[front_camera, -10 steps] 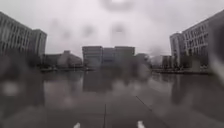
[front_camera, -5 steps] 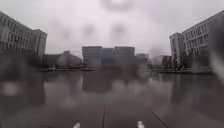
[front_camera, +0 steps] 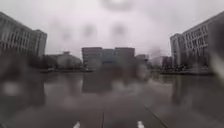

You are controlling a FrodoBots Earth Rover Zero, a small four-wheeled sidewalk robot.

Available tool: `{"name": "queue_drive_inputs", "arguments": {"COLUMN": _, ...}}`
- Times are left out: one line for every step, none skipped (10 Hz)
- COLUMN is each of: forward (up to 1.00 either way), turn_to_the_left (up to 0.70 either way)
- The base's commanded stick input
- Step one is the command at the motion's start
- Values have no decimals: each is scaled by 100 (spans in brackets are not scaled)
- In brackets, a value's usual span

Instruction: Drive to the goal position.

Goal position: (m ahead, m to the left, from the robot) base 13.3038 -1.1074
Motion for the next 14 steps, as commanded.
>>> {"name": "queue_drive_inputs", "arguments": {"forward": 70, "turn_to_the_left": 0}}
{"name": "queue_drive_inputs", "arguments": {"forward": 70, "turn_to_the_left": 0}}
{"name": "queue_drive_inputs", "arguments": {"forward": 70, "turn_to_the_left": 0}}
{"name": "queue_drive_inputs", "arguments": {"forward": 70, "turn_to_the_left": 0}}
{"name": "queue_drive_inputs", "arguments": {"forward": 70, "turn_to_the_left": 0}}
{"name": "queue_drive_inputs", "arguments": {"forward": 70, "turn_to_the_left": 0}}
{"name": "queue_drive_inputs", "arguments": {"forward": 70, "turn_to_the_left": 0}}
{"name": "queue_drive_inputs", "arguments": {"forward": 70, "turn_to_the_left": 0}}
{"name": "queue_drive_inputs", "arguments": {"forward": 70, "turn_to_the_left": 0}}
{"name": "queue_drive_inputs", "arguments": {"forward": 70, "turn_to_the_left": 0}}
{"name": "queue_drive_inputs", "arguments": {"forward": 70, "turn_to_the_left": 0}}
{"name": "queue_drive_inputs", "arguments": {"forward": 70, "turn_to_the_left": 0}}
{"name": "queue_drive_inputs", "arguments": {"forward": 70, "turn_to_the_left": 0}}
{"name": "queue_drive_inputs", "arguments": {"forward": 70, "turn_to_the_left": 0}}
